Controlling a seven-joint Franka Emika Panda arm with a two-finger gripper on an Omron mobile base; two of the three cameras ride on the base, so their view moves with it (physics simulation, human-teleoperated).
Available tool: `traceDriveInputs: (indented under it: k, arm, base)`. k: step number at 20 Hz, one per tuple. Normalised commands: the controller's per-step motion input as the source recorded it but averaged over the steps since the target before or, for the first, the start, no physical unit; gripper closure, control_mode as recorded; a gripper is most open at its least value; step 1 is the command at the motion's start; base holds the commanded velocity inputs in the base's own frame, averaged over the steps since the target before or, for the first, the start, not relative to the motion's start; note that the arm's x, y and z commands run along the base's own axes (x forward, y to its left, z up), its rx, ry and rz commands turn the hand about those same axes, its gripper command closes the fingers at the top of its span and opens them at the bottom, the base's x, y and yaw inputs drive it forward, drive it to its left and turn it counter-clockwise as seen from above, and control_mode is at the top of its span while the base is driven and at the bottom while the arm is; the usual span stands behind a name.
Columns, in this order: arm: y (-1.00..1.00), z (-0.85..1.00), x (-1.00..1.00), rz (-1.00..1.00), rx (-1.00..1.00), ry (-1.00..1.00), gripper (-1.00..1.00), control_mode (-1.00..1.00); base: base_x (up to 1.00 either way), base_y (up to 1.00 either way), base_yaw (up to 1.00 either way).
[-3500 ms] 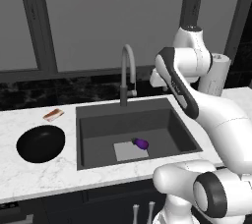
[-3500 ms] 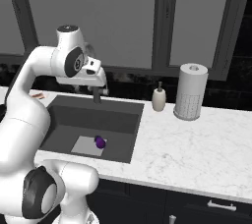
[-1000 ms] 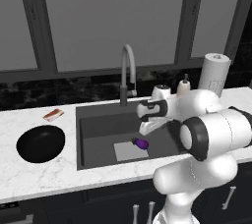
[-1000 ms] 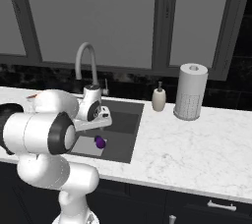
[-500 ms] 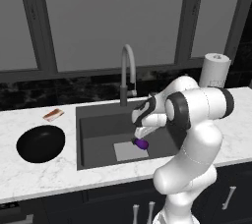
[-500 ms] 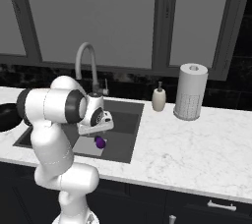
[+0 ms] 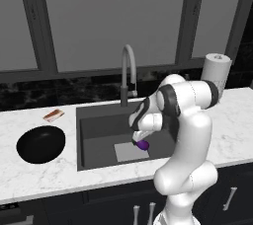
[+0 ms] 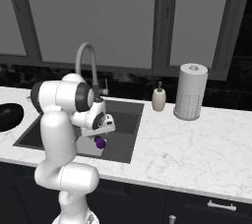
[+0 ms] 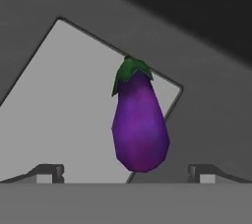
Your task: Pick the eggplant from the sink and place it in the bowl. Then pick the bowl and place it in the microwave. Then close the microwave door and press the start button.
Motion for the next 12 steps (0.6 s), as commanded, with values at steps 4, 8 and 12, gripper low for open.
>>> traceDriveInputs:
  k: [4, 8, 12]
  arm:
    - [0.0, -0.23, 0.38, 0.0, 0.0, 0.0, -1.0, -1.0]
    - [0.0, -0.31, 0.05, 0.0, 0.0, 0.01, -1.0, -1.0]
    - [0.0, -0.29, 0.0, 0.0, 0.0, 0.01, -1.0, -1.0]
  base:
    - [0.0, 0.0, 0.0]
    - [0.0, 0.0, 0.0]
    - [0.0, 0.0, 0.0]
